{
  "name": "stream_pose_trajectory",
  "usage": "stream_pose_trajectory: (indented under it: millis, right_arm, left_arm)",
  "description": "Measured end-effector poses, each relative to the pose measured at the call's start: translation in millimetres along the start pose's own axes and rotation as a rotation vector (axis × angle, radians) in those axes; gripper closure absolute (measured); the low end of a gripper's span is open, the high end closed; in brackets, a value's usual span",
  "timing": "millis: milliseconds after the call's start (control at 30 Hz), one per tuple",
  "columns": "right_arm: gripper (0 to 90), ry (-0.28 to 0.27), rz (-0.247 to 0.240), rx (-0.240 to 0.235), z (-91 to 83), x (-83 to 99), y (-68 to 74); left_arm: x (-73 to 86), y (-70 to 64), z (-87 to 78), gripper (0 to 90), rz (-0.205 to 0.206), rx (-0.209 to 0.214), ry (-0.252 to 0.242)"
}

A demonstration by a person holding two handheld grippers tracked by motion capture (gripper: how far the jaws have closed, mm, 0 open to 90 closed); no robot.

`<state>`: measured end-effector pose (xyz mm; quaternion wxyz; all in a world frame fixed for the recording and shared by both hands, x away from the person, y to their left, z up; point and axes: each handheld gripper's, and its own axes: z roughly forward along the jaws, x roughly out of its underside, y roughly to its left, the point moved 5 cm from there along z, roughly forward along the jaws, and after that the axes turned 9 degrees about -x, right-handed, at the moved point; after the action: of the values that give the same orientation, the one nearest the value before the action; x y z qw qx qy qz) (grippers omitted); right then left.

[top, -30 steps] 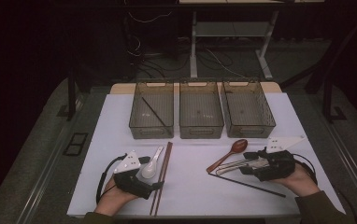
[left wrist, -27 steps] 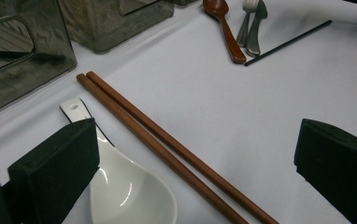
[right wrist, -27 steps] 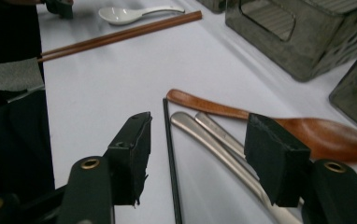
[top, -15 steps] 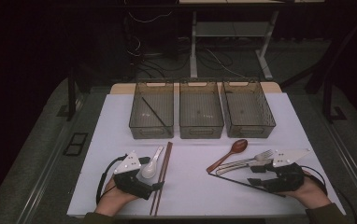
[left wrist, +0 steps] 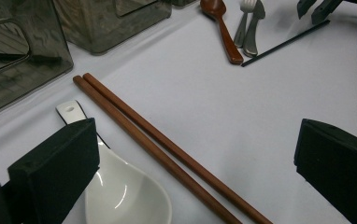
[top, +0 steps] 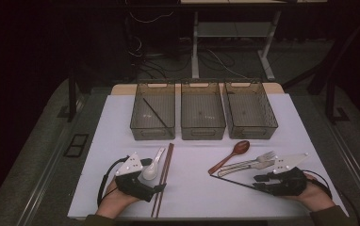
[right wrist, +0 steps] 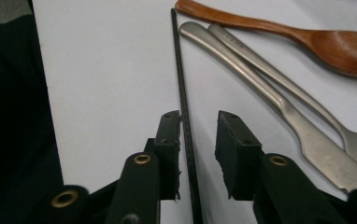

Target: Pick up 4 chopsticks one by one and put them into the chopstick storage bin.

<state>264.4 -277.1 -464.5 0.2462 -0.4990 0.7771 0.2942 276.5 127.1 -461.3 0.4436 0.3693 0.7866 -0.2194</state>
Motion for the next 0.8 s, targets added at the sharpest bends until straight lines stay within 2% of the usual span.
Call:
stream_pose_trajectory:
  millis: [233,500,533,567,633,700,800]
  right_arm:
    - [75.5,0.067,-0.003,-0.016,5.4,5.7,0.7]
    - [79.7,0.108,-0.018,0.000,9.7,9.6,-1.3]
    - [80.7,0.117,-0.022,0.000,10.4,10.2,-1.5]
    - [81.2,0.126,-0.048,0.008,10.8,10.7,-2.9]
    - [81.7,0.129,-0.048,0.004,11.6,9.8,-0.8]
    - [82.8,0.146,-0.084,0.016,11.8,9.7,-2.3]
    - [84.5,0.146,-0.084,0.007,12.9,8.9,-0.4]
  left_arm:
    - [0.2,0.1,-0.1,0.0,0.002,0.002,0.000]
    - [0.5,-0.7,0.6,0.0,0.004,0.004,0.003]
    - [0.5,-0.8,0.8,0.0,0.003,0.004,0.003]
    - [0.6,-1.1,0.8,0.0,0.000,0.005,0.004]
    - [0.7,-1.1,1.2,0.0,0.003,0.005,0.005]
    - [0.8,-1.1,1.5,0.0,0.008,0.007,0.009]
    - [0.7,-1.7,1.8,0.0,0.009,0.008,0.012]
